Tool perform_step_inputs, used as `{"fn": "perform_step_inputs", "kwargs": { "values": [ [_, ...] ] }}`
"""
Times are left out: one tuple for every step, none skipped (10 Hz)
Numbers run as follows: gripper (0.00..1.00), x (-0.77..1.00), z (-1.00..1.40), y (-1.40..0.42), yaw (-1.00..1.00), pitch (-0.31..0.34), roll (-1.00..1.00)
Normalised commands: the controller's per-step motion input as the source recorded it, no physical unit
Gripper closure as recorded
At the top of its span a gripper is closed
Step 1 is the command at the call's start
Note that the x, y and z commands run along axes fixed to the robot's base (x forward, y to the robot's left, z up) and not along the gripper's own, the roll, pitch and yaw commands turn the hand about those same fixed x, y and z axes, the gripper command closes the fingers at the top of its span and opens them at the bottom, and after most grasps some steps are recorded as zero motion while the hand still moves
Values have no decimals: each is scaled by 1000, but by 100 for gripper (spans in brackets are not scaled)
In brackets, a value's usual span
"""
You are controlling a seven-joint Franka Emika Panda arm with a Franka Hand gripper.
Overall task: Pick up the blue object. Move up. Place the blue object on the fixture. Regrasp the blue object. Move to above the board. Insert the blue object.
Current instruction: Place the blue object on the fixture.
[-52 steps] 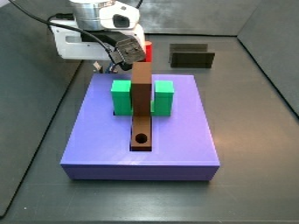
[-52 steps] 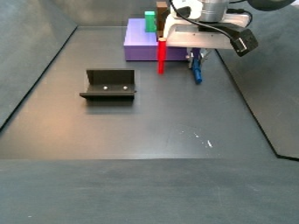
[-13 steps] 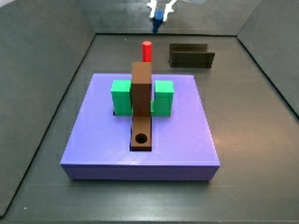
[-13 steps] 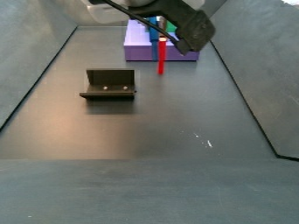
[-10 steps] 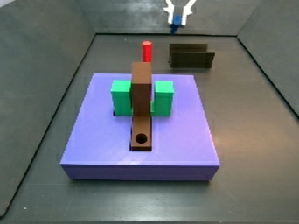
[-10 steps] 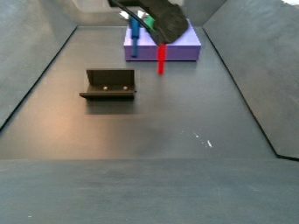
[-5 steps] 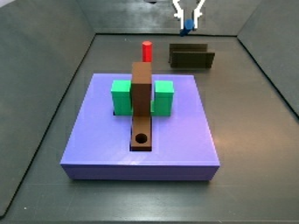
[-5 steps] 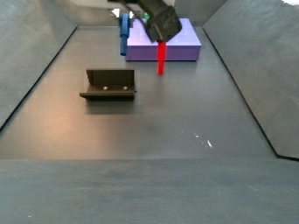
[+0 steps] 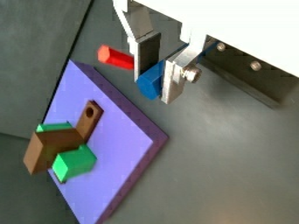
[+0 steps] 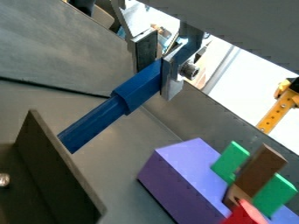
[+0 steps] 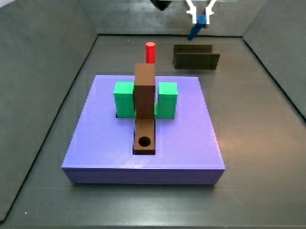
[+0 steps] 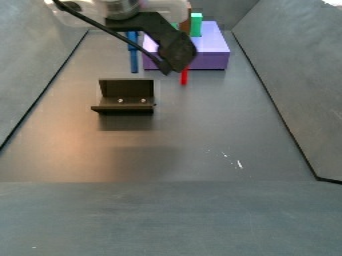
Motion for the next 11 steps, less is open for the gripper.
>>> {"fn": "perform_step_inputs", "kwargs": {
  "values": [
    [100,160,-129,117,366,-89,0],
    [100,223,-357,540,274,-546,-517],
    [100,406,-271,363,-17,-760,-351],
    [100,300,-369,386,-14,-674,-257],
    [100,23,-351,197,0,-180,100],
    [100,37,-209,57,97,-69,434],
    [100,131,-391,0,0,-3,460],
    [100,46,-603,0,0,0,514],
    [100,40,-600,-77,-3,-29,406],
    [100,0,-446,-20,-71,-43,111],
    [100,0,-294,0,-94,-60,0]
  ]
}}
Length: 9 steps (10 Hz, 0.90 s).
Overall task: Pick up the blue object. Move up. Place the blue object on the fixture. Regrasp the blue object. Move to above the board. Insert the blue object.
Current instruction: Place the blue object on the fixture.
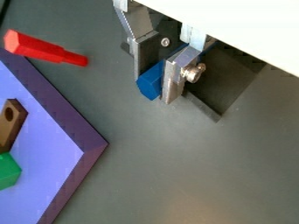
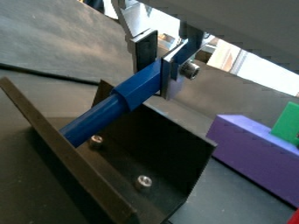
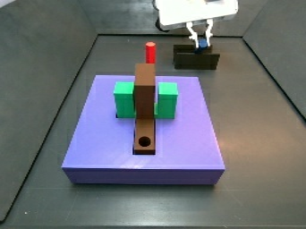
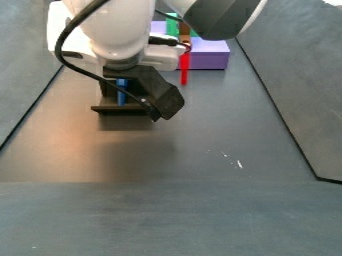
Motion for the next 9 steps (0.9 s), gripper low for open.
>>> {"fn": "perform_step_inputs", "kwargs": {
  "values": [
    [100,0,-249,0,-91,-9,0],
    [100,0,-203,0,-106,0,34],
    [100,0,-100,17,-140,11,0],
    [100,6,0,0,-54,57,-163],
    [100,57,0,0,0,100,-234],
    [100,169,0,0,0,177,-443],
    [100,211,-29,0,0,54,-300],
    [100,49,-100,0,0,0,-6],
    [100,0,-106,0,0,0,0]
  ]
}}
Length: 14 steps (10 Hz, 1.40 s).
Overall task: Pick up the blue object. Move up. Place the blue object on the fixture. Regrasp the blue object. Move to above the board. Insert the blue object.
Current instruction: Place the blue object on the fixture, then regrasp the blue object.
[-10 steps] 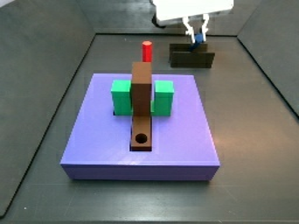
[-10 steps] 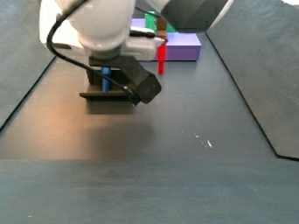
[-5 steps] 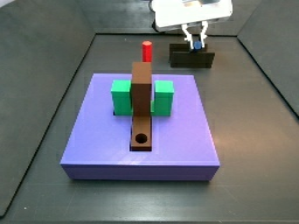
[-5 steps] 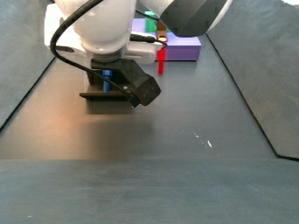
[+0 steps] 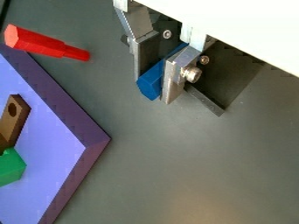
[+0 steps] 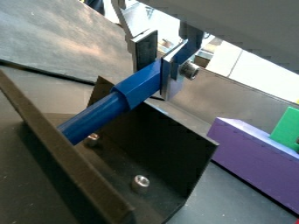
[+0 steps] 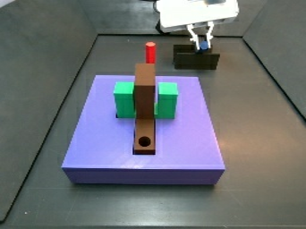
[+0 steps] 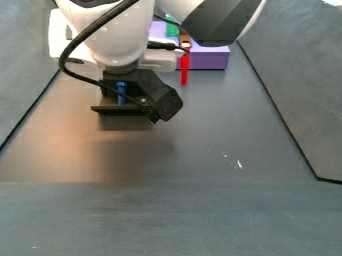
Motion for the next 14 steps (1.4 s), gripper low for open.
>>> {"fn": "perform_step_inputs", "kwargs": {
  "values": [
    [100,0,-114,3,0,0,0],
    [100,0,0,0,0,0,0],
    [0,0,0,0,0,0,0],
    [0,80,429,-123,-26,-249,989],
    [0,183,403,-60,-43,-149,1000],
    [0,183,334,-23,-23,-109,1000],
    [0,191,251,-17,0,-14,1000],
    [0,180,103,0,0,0,1000],
    [0,66,46,-23,69,143,1000],
    [0,37,71,-31,106,223,1000],
    [0,34,77,-40,140,246,1000],
    [0,54,89,-40,166,277,1000],
    [0,71,86,-40,171,266,1000],
    [0,106,74,-31,186,220,1000]
  ]
}}
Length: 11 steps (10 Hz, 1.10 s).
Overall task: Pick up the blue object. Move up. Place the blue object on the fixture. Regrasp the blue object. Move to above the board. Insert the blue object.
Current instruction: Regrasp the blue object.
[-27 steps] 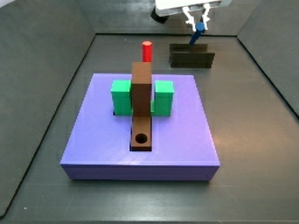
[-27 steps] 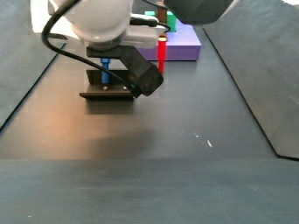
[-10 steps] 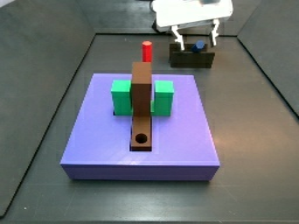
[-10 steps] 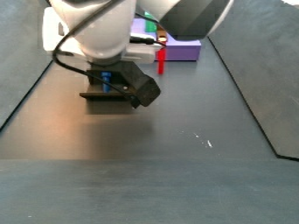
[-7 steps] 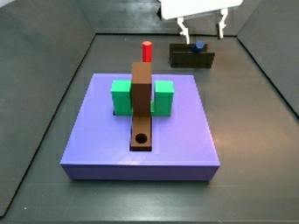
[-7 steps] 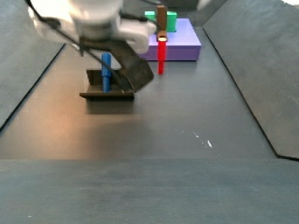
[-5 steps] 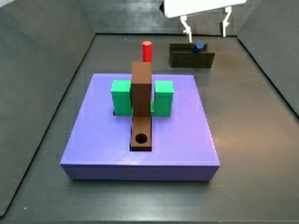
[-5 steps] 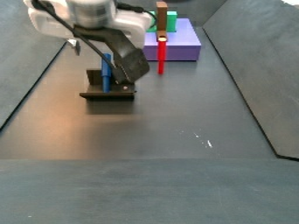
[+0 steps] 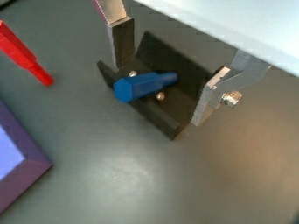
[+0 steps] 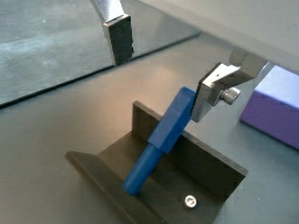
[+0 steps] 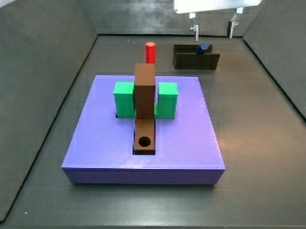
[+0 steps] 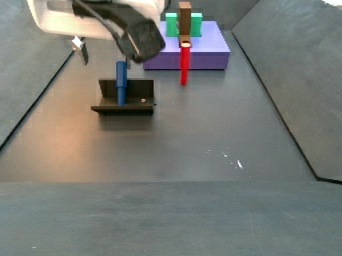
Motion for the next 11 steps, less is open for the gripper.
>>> {"fn": "perform_step_inputs", "kwargs": {
  "values": [
    [0,143,63,-20,186,183,1000],
    [0,157,57,-14,180,163,1000],
    [0,146,49,-11,171,149,1000],
    [0,140,54,-17,169,154,1000],
    [0,146,54,-20,171,151,1000],
    [0,123,57,-29,174,169,1000],
    [0,80,66,-49,194,191,1000],
    [0,63,63,-63,209,186,1000],
    [0,14,49,-86,209,140,1000],
    [0,11,46,-91,209,131,1000],
    [0,0,43,-97,200,123,1000]
  ]
}}
